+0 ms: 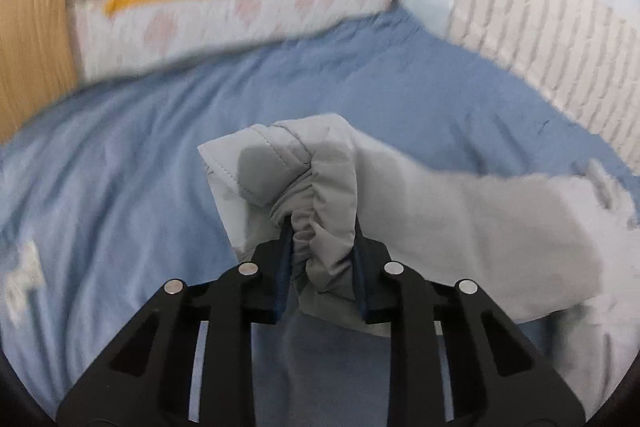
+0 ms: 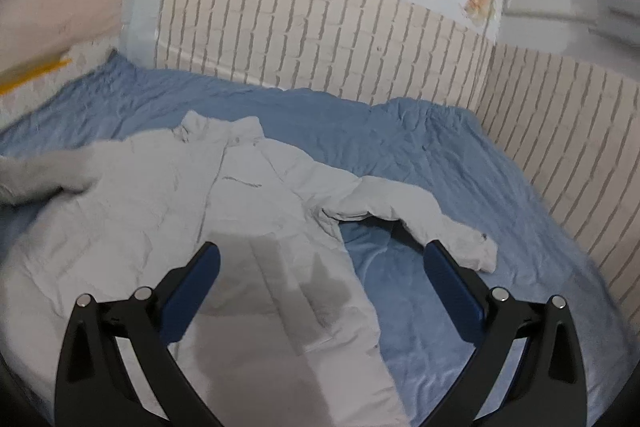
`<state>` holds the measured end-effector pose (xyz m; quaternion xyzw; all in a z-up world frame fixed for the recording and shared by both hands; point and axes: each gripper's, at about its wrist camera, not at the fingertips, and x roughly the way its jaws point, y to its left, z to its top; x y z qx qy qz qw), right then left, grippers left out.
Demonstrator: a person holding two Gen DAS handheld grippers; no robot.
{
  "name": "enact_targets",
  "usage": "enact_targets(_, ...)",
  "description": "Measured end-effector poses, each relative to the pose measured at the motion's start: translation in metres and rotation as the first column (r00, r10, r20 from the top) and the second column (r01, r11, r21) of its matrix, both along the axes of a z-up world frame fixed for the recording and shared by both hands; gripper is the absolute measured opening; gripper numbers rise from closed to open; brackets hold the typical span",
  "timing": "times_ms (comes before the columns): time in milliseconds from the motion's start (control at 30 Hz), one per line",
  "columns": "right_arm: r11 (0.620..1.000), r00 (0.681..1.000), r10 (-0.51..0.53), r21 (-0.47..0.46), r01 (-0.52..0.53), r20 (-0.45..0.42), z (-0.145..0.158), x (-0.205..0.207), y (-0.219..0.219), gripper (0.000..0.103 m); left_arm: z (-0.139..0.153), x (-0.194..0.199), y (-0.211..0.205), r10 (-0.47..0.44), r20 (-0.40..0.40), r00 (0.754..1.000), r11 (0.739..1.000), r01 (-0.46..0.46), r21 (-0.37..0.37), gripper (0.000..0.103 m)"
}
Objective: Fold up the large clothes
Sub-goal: 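Grasp the grey sleeve cuff with the left tool, then lift the sleeve and fold it across the jacket body, open left tool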
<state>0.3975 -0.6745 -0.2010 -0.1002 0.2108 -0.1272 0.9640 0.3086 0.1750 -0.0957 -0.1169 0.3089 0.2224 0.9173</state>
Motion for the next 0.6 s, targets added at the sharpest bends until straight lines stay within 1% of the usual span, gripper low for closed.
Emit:
enact_targets(67,0.999,1.000,0.002,0.040,-0.003,0.021,0.005,-0.008,-0.006,0.101,0.035,-0.005,-0.014,-0.046,0.045,0.998,0.998,0.044,0.038,0.023)
enact_targets(100,0.999,1.000,0.001,0.046,-0.002,0.026,0.005,-0.010,-0.008,0.101,0.049,-0.006,-0.020,-0.066,0.060,0.996,0.997,0.063,0.054,0.023)
enact_targets(167,0.998,0.999,-0.006,0.070,0.003,0.036,0.008,-0.015,-0.012,0.101,0.089,-0.006,-0.047,-0.136,0.094,0.986,0.985,0.124,0.118,0.023)
enact_targets(200,0.997,0.999,-0.004,0.080,0.001,0.042,0.009,-0.016,-0.014,0.101,0.106,-0.004,-0.062,-0.171,0.109,0.979,0.976,0.154,0.151,0.022)
enact_targets(233,0.996,0.999,0.003,0.089,-0.007,0.048,0.008,-0.018,-0.015,0.101,0.129,0.002,-0.088,-0.228,0.124,0.966,0.957,0.199,0.211,0.022)
enact_targets(267,0.996,0.999,0.004,0.086,-0.008,0.043,0.007,-0.017,-0.016,0.101,0.141,0.003,-0.103,-0.259,0.138,0.956,0.947,0.223,0.232,0.022)
enact_targets(300,0.997,0.999,0.011,0.071,-0.014,0.038,0.005,-0.018,-0.015,0.101,0.160,0.011,-0.128,-0.307,0.168,0.937,0.932,0.260,0.252,0.022)
enact_targets(333,0.998,0.999,0.020,0.052,-0.022,0.038,0.003,-0.019,-0.014,0.101,0.169,0.017,-0.143,-0.335,0.187,0.924,0.924,0.283,0.255,0.022)
enact_targets(367,0.999,0.999,0.020,0.033,-0.021,0.030,0.002,-0.018,-0.014,0.101,0.179,0.026,-0.163,-0.371,0.211,0.904,0.915,0.318,0.248,0.022)
enact_targets(400,1.000,1.000,0.022,0.012,-0.023,0.015,0.002,-0.016,-0.014,0.101,0.190,0.039,-0.192,-0.417,0.236,0.878,0.899,0.360,0.247,0.022)
enact_targets(433,1.000,1.000,0.025,0.000,-0.025,0.015,0.003,-0.016,-0.015,0.101,0.194,0.048,-0.211,-0.444,0.245,0.862,0.887,0.386,0.254,0.022)
enact_targets(500,1.000,0.999,0.016,0.009,-0.017,0.035,0.009,-0.015,-0.024,0.101,0.200,0.078,-0.261,-0.524,0.237,0.818,0.845,0.463,0.268,0.023)
enact_targets(533,1.000,0.999,0.006,0.028,-0.007,0.042,0.011,-0.015,-0.030,0.101,0.200,0.098,-0.296,-0.571,0.224,0.790,0.813,0.506,0.288,0.023)
enact_targets(567,0.999,0.999,-0.006,0.054,0.004,0.046,0.013,-0.015,-0.037,0.101,0.198,0.116,-0.324,-0.604,0.212,0.768,0.788,0.537,0.299,0.023)
enact_targets(600,0.997,0.999,-0.017,0.080,0.014,0.044,0.012,-0.015,-0.046,0.101,0.193,0.132,-0.353,-0.646,0.211,0.733,0.758,0.583,0.293,0.023)
